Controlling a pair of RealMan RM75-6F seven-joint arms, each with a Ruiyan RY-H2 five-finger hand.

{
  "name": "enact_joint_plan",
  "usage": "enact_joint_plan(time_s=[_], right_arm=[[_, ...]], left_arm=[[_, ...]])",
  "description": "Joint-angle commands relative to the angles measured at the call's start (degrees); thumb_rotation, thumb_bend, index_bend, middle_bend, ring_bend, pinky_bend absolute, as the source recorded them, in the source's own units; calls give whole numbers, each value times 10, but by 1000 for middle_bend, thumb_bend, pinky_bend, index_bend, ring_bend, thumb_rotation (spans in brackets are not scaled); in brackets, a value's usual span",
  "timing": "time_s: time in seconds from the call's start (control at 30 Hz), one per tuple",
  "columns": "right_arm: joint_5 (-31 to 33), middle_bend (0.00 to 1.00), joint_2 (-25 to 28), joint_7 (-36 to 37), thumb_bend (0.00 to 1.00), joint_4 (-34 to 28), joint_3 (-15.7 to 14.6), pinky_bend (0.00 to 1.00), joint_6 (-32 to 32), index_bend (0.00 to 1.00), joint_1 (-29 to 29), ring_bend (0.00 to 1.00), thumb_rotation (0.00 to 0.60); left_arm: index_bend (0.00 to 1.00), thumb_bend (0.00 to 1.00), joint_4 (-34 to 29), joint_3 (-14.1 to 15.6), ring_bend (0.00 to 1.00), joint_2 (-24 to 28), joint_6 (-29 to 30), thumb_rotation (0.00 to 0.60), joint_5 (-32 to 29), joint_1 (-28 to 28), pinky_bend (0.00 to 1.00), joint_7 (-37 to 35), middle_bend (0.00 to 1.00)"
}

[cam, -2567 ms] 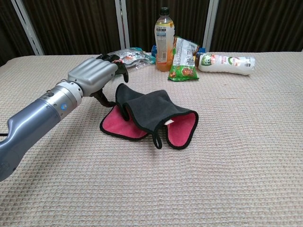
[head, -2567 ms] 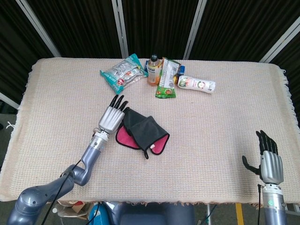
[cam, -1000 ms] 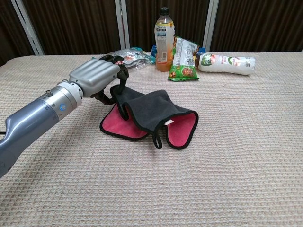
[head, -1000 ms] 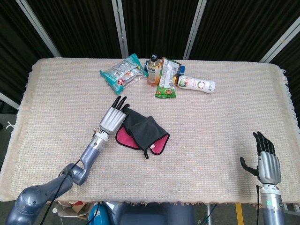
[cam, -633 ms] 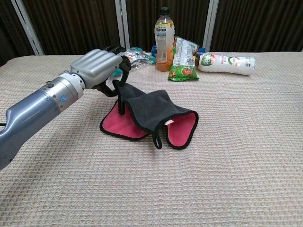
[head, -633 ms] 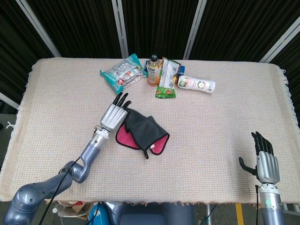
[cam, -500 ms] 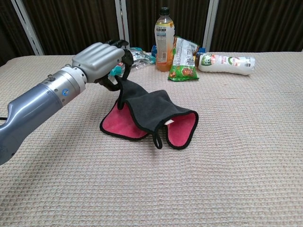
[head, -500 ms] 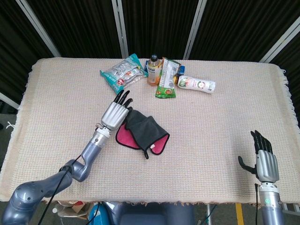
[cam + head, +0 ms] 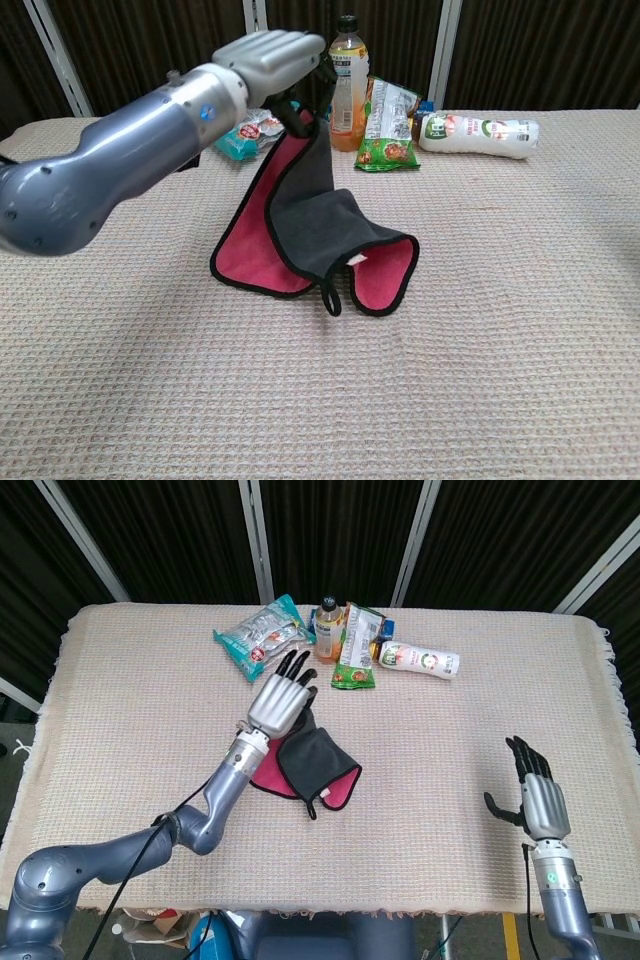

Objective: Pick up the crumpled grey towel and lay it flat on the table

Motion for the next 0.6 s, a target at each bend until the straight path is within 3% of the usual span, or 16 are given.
enact_joint_plan(time_s=[0.03,0.23,0.6], right_arm=[[17,0,5,0,331,-11,13,0,-19,0,14,0,600],[44,0,14,1,331,-23,30,0,-41,1,34,0,600],[71,0,38,29,331,-59,45,0,-79,72,56,0,600]], left_arm=[[654,533,-18,-55,26,-1,-29,600,-55,-57,12,49,260],[653,533,20,-107,27,-24,-44,600,-133,-134,14,104,262],[655,533,101,-133,26,-46,-68,600,-193,-233,14,120,262]])
